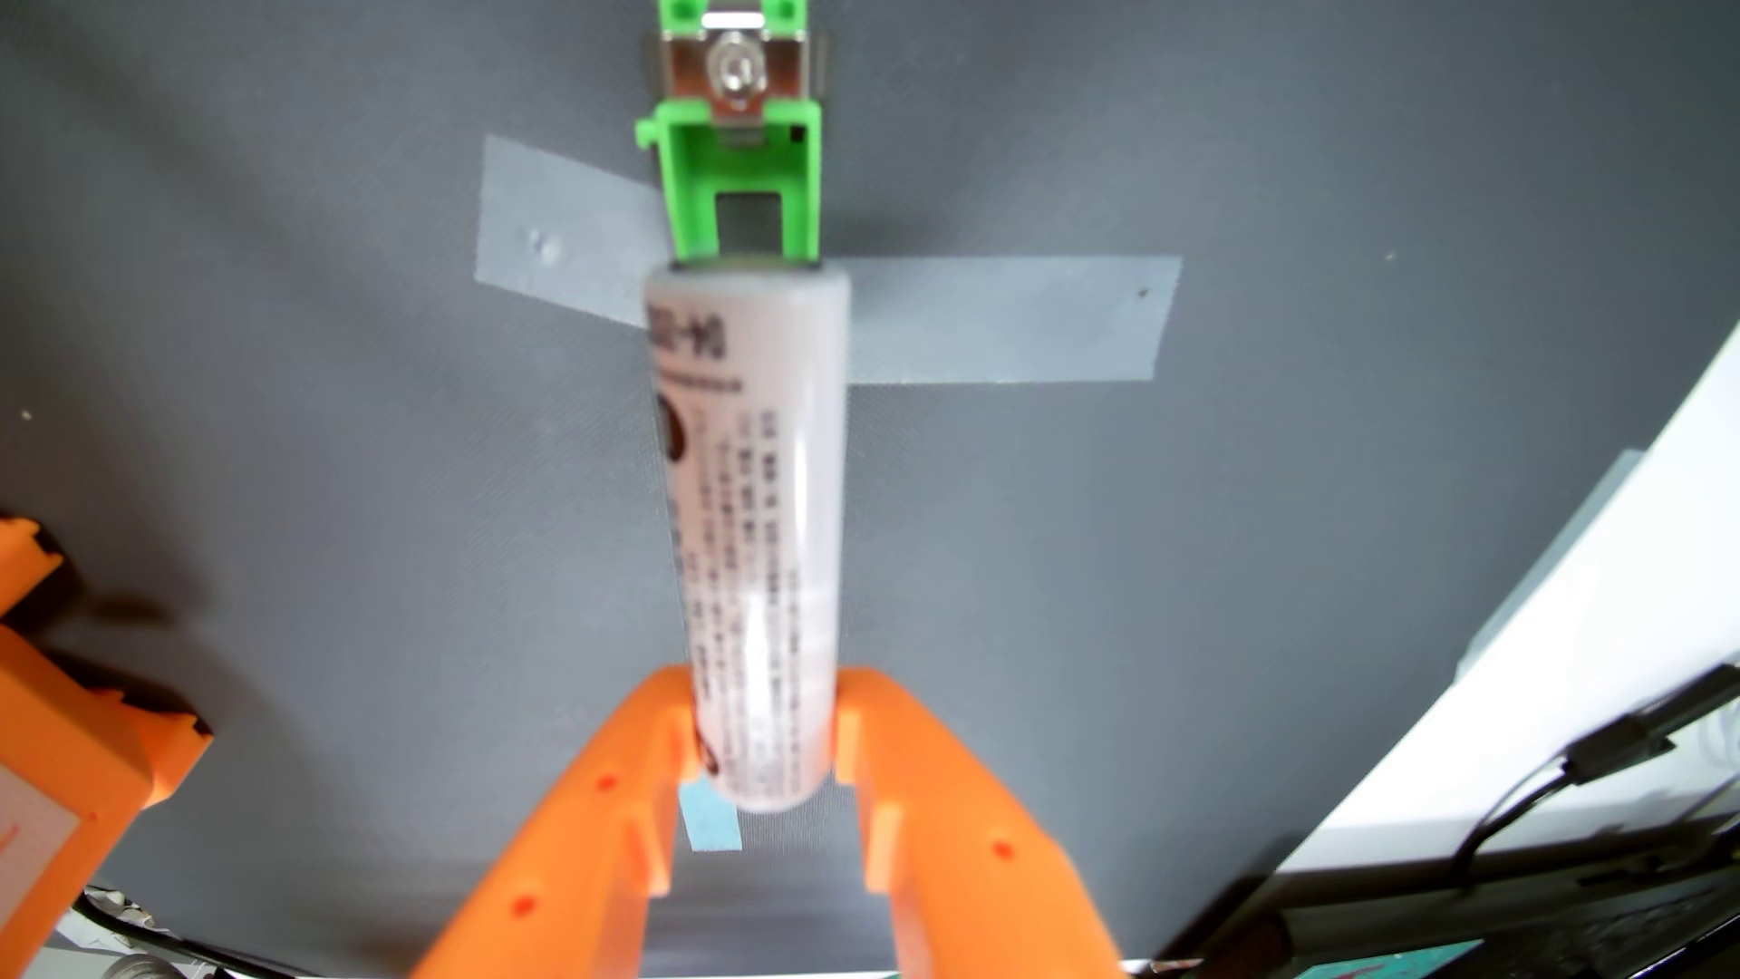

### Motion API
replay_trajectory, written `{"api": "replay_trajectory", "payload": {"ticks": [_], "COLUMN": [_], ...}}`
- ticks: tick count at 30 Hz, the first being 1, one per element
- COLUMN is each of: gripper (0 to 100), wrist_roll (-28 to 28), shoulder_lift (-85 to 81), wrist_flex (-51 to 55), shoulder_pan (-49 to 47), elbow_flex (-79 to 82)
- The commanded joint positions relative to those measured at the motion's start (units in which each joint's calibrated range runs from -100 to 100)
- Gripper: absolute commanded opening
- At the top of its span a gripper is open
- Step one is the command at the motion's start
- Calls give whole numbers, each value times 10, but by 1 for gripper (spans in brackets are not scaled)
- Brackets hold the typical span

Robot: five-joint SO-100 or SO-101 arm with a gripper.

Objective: Insert Battery

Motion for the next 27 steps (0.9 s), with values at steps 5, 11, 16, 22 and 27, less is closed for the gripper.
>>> {"api": "replay_trajectory", "payload": {"ticks": [5, 11, 16, 22, 27], "gripper": [1, 1, 1, 1, 1], "wrist_roll": [-4, -4, -4, -4, -4], "shoulder_lift": [-21, -21, -20, -16, -20], "wrist_flex": [-11, -12, -13, -13, -51], "shoulder_pan": [8, 3, 0, 0, -2], "elbow_flex": [22, 25, 33, 32, 46]}}
